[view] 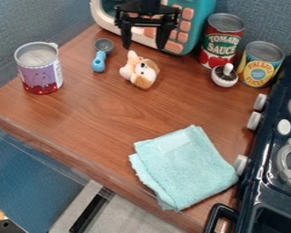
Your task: Move the little thing to the left side of the blue cloth
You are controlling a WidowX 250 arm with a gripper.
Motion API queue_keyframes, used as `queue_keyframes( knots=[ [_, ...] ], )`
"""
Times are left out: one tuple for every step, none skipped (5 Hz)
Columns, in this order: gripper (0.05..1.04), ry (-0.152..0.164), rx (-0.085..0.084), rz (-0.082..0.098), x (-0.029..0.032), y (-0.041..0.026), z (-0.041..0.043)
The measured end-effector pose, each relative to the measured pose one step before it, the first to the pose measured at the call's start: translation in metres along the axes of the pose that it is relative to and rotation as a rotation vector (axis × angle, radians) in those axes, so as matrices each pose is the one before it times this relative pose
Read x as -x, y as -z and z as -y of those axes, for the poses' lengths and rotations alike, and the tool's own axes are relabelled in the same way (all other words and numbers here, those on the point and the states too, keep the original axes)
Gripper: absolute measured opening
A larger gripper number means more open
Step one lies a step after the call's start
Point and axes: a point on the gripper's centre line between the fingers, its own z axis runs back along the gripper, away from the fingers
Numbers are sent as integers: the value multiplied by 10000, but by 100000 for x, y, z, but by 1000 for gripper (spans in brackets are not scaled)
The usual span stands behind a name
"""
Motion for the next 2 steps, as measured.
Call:
queue_keyframes(
  knots=[
    [1000,631,382,125,444,-1151,2055],
    [1000,753,331,56,638,-1126,2242]
  ],
)
